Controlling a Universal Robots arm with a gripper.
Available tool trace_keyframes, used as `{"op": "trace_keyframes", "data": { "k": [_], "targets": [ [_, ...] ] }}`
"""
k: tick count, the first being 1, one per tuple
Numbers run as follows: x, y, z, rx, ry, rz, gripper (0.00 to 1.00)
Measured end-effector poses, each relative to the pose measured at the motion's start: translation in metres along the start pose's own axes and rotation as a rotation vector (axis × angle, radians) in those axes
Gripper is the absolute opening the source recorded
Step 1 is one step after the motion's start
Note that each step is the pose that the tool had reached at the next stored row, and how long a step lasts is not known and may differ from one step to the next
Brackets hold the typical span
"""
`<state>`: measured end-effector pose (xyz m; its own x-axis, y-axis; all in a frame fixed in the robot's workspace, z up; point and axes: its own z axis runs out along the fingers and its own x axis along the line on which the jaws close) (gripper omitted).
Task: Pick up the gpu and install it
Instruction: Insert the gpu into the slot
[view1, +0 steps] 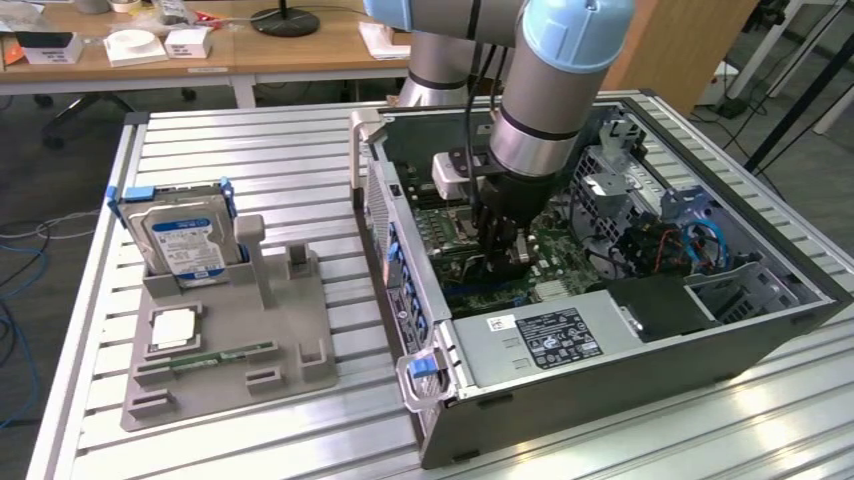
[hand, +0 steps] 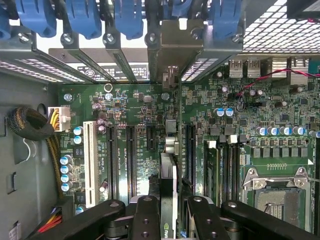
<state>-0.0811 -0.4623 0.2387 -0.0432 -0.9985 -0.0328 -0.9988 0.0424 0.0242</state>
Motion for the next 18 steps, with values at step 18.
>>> {"op": "trace_keyframes", "data": {
  "k": [18],
  "targets": [
    [-0.0001, -0.0031, 0.0011, -0.0001, 0.001, 0.0, 0.26]
  ]
}}
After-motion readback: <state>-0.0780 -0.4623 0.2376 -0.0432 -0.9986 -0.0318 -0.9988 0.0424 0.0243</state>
